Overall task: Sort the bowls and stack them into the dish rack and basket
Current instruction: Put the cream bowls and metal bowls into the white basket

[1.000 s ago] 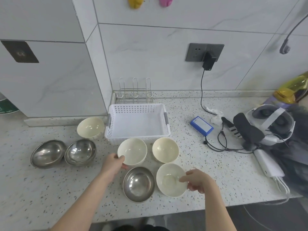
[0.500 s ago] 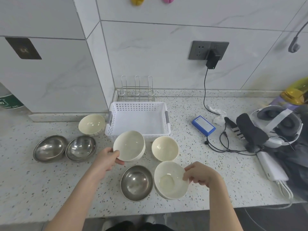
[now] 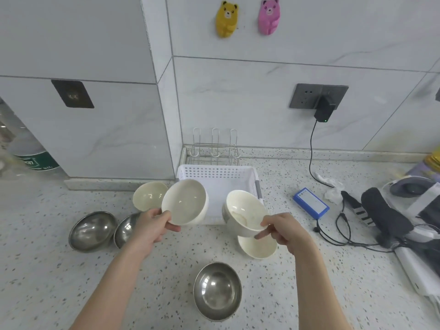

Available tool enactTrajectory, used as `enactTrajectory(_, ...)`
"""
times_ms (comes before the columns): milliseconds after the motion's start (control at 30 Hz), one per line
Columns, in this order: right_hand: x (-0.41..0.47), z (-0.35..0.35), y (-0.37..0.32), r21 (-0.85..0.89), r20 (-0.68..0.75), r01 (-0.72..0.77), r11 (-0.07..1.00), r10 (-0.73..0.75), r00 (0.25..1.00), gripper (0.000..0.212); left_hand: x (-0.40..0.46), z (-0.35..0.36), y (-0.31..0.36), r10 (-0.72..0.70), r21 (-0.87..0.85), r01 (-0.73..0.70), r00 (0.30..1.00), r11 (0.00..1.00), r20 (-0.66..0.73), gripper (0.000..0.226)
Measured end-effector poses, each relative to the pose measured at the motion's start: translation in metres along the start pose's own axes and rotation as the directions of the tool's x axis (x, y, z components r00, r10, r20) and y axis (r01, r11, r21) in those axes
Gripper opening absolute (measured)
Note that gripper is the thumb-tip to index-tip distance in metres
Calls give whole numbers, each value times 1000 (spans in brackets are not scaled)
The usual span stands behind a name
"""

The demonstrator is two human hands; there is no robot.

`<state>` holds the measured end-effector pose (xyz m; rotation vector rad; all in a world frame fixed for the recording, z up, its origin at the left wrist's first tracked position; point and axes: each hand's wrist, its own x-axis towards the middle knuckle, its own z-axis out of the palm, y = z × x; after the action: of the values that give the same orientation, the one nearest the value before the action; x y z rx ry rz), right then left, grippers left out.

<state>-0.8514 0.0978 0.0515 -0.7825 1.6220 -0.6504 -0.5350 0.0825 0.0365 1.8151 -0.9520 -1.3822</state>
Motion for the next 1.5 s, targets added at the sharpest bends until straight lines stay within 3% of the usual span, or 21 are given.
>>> enactTrajectory(200,43,48,-35,70,-139,74,995,-63,988,8,13,-25,14,-2,-5,2,999,1000,-33,22)
enactTrajectory(400,88,90,-50,-89,-176,90,992,-105,979,22,27,-39,24,-24,-17,24,999,1000,-34,19)
enactTrajectory(867,151,142,-57,-126,-152,-13,992,-7,988,13,75,-25,27,15,29,-12,996,999,-93,17)
enactTrajectory(1100,162,146,-54,-129,-139,-41,991,23,990,22,88,-10,34,23,45,-20,998,999,-66,19)
enactTrajectory(1233,160,145,-53,-44,-58,-65,997,63,996,14,96,-3,35,36,80,-32,998,996,-44,18)
enactTrajectory(1333,157,138,-53,-70,19,-120,990,121,992,27,102,3,35,60,113,-57,998,992,-23,15)
enactTrajectory(1400,153,132,-56,-163,-27,-123,979,120,992,37,106,10,37,82,122,-80,997,989,-13,17)
enactTrajectory(1500,147,123,-55,-236,-204,14,972,-64,977,38,114,21,39,103,151,-99,995,983,-14,17)
